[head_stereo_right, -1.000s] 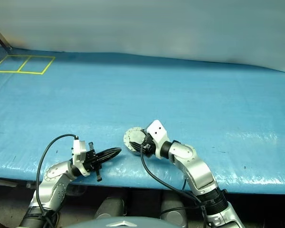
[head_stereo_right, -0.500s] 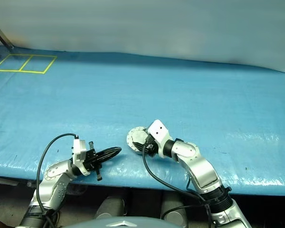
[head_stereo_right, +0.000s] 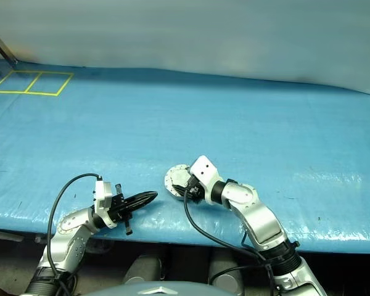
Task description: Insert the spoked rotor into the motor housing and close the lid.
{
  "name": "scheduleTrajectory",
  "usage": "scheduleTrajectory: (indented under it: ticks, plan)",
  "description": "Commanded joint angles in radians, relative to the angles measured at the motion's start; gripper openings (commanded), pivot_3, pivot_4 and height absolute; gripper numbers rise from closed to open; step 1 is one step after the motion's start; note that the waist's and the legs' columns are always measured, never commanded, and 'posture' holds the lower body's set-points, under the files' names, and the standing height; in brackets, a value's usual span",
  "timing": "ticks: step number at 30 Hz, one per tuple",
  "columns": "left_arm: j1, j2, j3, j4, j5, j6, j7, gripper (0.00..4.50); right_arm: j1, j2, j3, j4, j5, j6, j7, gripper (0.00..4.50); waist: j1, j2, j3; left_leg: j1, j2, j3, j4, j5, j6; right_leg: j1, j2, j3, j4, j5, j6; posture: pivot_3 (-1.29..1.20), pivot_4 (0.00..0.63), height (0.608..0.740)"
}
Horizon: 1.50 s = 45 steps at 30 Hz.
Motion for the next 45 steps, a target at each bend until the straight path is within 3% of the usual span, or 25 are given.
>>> scheduleTrajectory:
  ticks: [1, 7, 17, 24, 37, 45]
  plan:
    - [0.009, 0.003, 0.012, -0.041, -0.029, 0.022, -0.005, 0.00, 0.006, -0.018, 0.008, 0.009, -0.027, 0.062, -0.022, 3.03, 0.000, 0.000, -0.001, 0.000, 0.000, 0.000, 0.000, 0.000, 0.000, 0.000, 0.000, 0.000, 0.000, 0.000, 0.000, 0.00, 0.150, 0.740]
    - [0.017, -0.010, 0.027, -0.067, -0.059, 0.052, 0.015, 0.00, 0.003, -0.046, 0.044, 0.019, -0.068, 0.078, -0.026, 3.03, 0.000, -0.001, -0.003, 0.000, 0.000, 0.000, 0.000, 0.000, 0.000, 0.000, 0.000, 0.000, 0.000, 0.000, 0.000, 0.00, 0.150, 0.740]
    - [0.009, -0.051, 0.070, -0.125, -0.130, 0.125, 0.086, 0.00, 0.003, -0.009, 0.001, 0.023, -0.027, 0.105, -0.051, 3.03, 0.004, -0.002, -0.007, 0.001, 0.000, 0.000, 0.000, 0.000, 0.000, 0.001, 0.000, 0.000, 0.000, 0.000, 0.000, 0.00, 0.150, 0.740]
    - [-0.032, -0.048, 0.048, -0.107, -0.087, 0.195, 0.157, 0.00, 0.008, -0.005, 0.008, 0.026, -0.031, 0.108, -0.053, 3.03, 0.004, -0.002, -0.008, 0.001, 0.000, 0.000, 0.000, 0.000, 0.000, 0.001, 0.000, 0.000, 0.000, 0.000, 0.000, 0.00, 0.150, 0.740]
    - [-0.181, -0.125, -0.090, 0.007, 0.068, 0.238, 0.253, 0.00, 0.029, -0.008, 0.011, 0.003, -0.039, 0.100, -0.071, 3.03, 0.007, -0.001, -0.009, 0.001, -0.001, 0.000, 0.000, 0.001, 0.000, 0.002, 0.000, 0.000, 0.000, 0.000, 0.000, 0.00, 0.150, 0.740]
    - [-0.135, -0.082, -0.102, -0.016, 0.091, 0.245, 0.236, 0.00, 0.046, -0.011, -0.007, -0.015, -0.038, 0.102, -0.093, 3.03, 0.014, 0.000, -0.015, 0.001, -0.001, -0.001, 0.000, 0.001, 0.000, 0.002, -0.001, 0.000, -0.001, 0.000, 0.000, 0.00, 0.150, 0.740]
